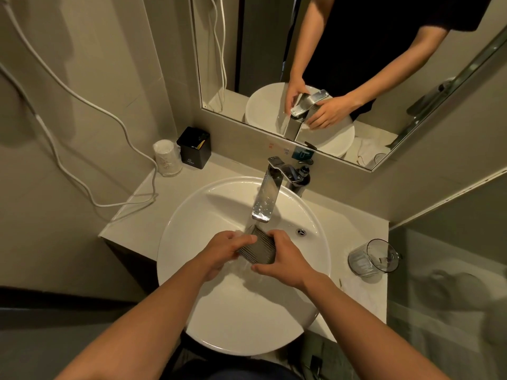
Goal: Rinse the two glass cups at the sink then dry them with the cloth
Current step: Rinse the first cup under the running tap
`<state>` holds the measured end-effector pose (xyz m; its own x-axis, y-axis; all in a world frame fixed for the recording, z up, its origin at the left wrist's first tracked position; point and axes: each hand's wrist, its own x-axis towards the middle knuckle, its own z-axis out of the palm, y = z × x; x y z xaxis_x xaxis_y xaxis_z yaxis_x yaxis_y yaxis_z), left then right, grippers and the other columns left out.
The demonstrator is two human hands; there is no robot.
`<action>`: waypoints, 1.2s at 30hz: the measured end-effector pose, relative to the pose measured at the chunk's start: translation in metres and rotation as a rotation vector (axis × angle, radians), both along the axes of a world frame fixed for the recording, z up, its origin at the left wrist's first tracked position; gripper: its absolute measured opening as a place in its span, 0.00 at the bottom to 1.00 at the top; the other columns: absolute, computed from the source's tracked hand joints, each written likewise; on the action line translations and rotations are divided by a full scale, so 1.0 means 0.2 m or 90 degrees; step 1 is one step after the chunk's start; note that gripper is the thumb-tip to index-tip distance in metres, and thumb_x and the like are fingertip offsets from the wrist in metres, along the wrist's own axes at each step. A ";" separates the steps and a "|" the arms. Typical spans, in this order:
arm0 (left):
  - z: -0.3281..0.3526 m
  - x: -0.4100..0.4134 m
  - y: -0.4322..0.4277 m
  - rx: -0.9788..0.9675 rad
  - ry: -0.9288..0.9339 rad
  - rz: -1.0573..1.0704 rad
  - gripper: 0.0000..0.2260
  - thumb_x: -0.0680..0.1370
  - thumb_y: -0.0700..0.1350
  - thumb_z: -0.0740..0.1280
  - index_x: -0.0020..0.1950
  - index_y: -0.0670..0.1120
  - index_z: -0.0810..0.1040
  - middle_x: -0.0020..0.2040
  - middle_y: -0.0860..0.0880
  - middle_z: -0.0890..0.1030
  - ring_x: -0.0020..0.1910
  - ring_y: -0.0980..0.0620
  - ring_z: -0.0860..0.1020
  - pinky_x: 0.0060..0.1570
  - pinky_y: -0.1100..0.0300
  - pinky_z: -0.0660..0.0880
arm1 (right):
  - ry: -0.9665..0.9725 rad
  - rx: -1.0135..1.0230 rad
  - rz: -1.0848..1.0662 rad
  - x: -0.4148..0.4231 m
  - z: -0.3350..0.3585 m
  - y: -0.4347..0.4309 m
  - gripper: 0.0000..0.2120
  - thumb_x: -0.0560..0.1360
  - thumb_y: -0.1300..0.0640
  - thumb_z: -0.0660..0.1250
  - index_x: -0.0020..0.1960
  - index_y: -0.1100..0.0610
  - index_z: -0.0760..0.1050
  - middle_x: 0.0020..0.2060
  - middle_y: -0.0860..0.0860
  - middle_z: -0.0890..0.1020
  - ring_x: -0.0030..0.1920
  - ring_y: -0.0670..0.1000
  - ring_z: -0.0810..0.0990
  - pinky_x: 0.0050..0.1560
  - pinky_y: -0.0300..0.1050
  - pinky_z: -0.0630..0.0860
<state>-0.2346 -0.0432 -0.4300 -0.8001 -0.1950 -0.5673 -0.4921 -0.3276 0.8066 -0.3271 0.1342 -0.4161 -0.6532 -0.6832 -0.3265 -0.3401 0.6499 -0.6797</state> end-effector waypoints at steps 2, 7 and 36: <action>0.02 0.01 0.00 0.022 0.020 -0.016 0.08 0.66 0.53 0.77 0.36 0.51 0.84 0.43 0.47 0.79 0.48 0.49 0.74 0.53 0.51 0.70 | -0.013 -0.005 -0.014 -0.01 0.00 0.00 0.35 0.67 0.44 0.80 0.67 0.52 0.68 0.58 0.48 0.75 0.52 0.46 0.77 0.47 0.36 0.73; 0.01 0.02 -0.01 0.056 0.035 0.015 0.20 0.63 0.50 0.78 0.48 0.40 0.82 0.47 0.44 0.81 0.51 0.47 0.78 0.60 0.51 0.75 | -0.044 0.005 -0.020 -0.02 0.03 0.01 0.32 0.70 0.46 0.78 0.67 0.52 0.67 0.53 0.49 0.79 0.50 0.48 0.80 0.46 0.43 0.78; 0.00 -0.01 0.06 0.291 -0.029 0.287 0.10 0.76 0.41 0.74 0.53 0.36 0.84 0.50 0.37 0.85 0.47 0.44 0.84 0.59 0.49 0.79 | -0.004 -0.053 -0.083 -0.04 0.04 0.00 0.26 0.70 0.43 0.78 0.61 0.52 0.72 0.52 0.47 0.81 0.51 0.48 0.80 0.53 0.48 0.79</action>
